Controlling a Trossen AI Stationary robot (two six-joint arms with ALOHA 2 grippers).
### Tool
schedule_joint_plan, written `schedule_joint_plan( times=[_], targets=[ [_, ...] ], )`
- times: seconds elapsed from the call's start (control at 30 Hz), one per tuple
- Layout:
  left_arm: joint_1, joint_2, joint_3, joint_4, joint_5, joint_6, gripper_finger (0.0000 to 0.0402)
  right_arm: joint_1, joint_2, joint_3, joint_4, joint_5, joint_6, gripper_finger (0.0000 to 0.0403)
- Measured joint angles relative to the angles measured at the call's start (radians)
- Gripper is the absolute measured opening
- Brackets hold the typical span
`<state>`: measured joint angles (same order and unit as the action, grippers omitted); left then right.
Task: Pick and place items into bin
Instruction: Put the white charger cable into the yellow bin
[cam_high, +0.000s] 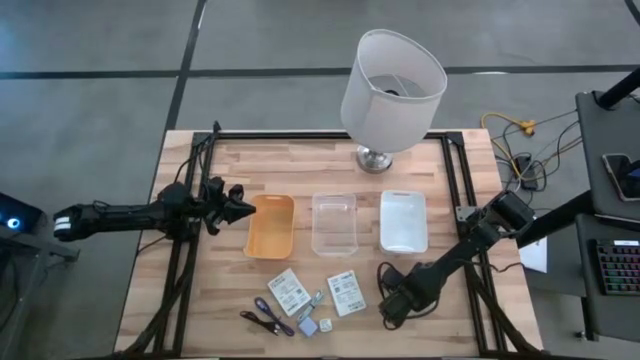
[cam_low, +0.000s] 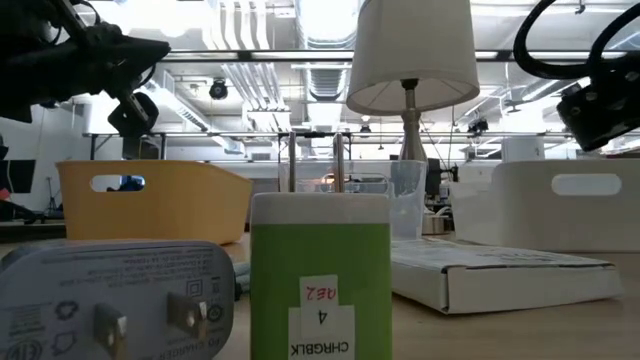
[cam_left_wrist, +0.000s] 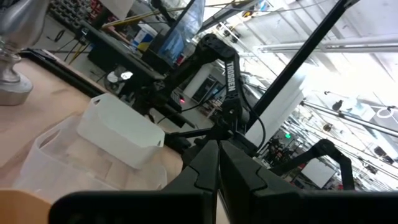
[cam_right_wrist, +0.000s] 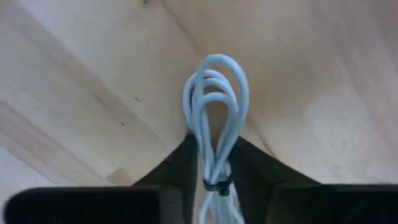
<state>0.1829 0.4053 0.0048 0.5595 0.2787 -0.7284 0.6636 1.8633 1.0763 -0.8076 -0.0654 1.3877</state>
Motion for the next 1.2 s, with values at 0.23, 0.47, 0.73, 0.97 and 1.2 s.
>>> schedule_joint_plan(
  times=[0.23, 0.47, 0.73, 0.97, 1.2],
  targets=[
    [0.0, 0.007, 0.014, -0.001, 0.0, 0.001, 0.0, 0.001, 0.002, 0.003, -0.004, -0.01, -0.05, 0.0025],
    [0.0, 0.006, 0.016, -0.001, 0.0, 0.002, 0.0, 0.0, -0.041, 0.039, 0.091, 0.131, 0.006, 0.002],
    [0.0, 0.012, 0.018, 0.101, -0.028, 0.003, 0.0, -0.124, -0.197, -0.002, 0.396, 0.405, -0.01, 0.0015],
    [0.0, 0.013, 0.023, 0.268, -0.026, 0.002, 0.0, -0.348, -0.244, -0.002, 0.819, 0.4, -0.297, 0.0016],
    [0.0, 0.038, 0.022, 0.26, -0.025, 0.001, 0.0, -0.553, -0.173, 0.036, 1.169, 0.325, -0.406, 0.0017]
  ],
)
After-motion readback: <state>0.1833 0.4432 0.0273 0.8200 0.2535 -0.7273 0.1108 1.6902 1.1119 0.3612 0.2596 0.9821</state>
